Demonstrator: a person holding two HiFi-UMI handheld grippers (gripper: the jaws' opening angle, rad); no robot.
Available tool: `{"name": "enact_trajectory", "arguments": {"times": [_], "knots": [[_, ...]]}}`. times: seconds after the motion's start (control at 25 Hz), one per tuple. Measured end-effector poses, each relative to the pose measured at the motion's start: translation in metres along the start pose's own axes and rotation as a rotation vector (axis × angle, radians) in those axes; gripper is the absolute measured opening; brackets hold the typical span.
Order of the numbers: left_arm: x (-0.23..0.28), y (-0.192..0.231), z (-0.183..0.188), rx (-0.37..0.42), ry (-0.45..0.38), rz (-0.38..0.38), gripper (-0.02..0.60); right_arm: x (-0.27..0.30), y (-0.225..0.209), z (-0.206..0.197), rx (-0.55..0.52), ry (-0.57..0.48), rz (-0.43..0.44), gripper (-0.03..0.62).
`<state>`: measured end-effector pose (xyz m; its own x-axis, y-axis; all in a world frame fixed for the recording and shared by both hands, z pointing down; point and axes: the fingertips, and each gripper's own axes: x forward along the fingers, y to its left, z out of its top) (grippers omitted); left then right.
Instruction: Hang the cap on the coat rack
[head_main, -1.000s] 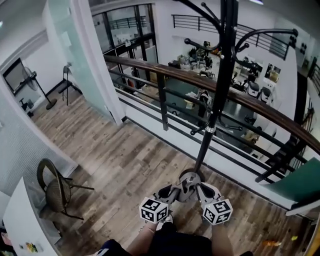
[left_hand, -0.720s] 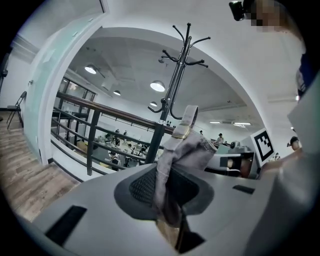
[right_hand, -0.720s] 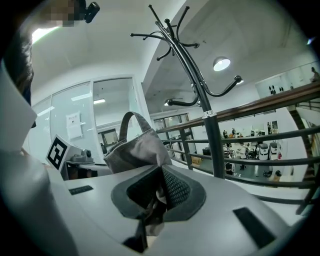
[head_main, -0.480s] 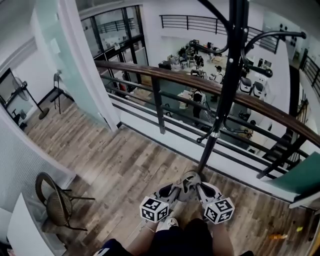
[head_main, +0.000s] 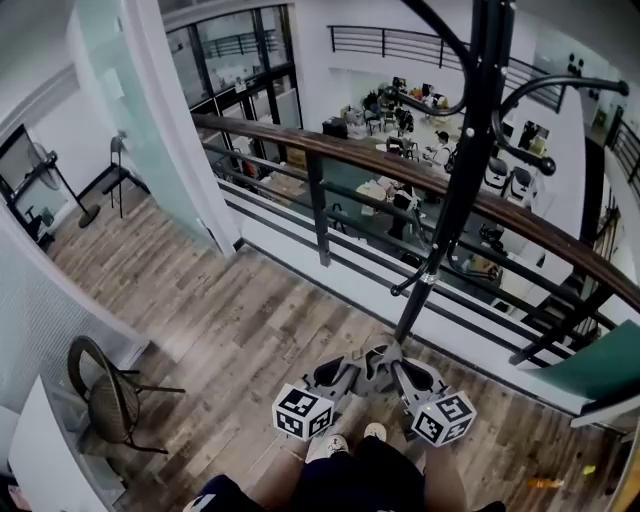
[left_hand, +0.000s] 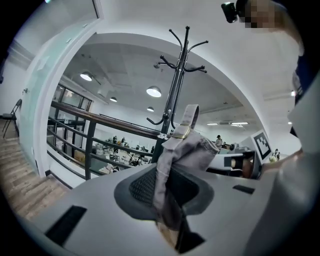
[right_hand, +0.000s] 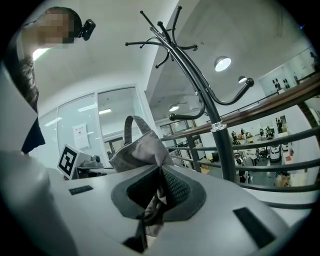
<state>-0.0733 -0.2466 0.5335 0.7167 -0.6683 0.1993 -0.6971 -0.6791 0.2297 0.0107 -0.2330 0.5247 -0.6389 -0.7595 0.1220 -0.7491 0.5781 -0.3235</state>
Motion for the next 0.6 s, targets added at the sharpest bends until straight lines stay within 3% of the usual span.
{"name": "enact_trajectory", "arguments": {"times": [0.6], "knots": [[0.055, 0.023, 0.054, 0.014, -0.019, -0.018, 0.064, 0.015, -0.023, 0.058, -0.04, -0.068, 0.034, 0.029]]}}
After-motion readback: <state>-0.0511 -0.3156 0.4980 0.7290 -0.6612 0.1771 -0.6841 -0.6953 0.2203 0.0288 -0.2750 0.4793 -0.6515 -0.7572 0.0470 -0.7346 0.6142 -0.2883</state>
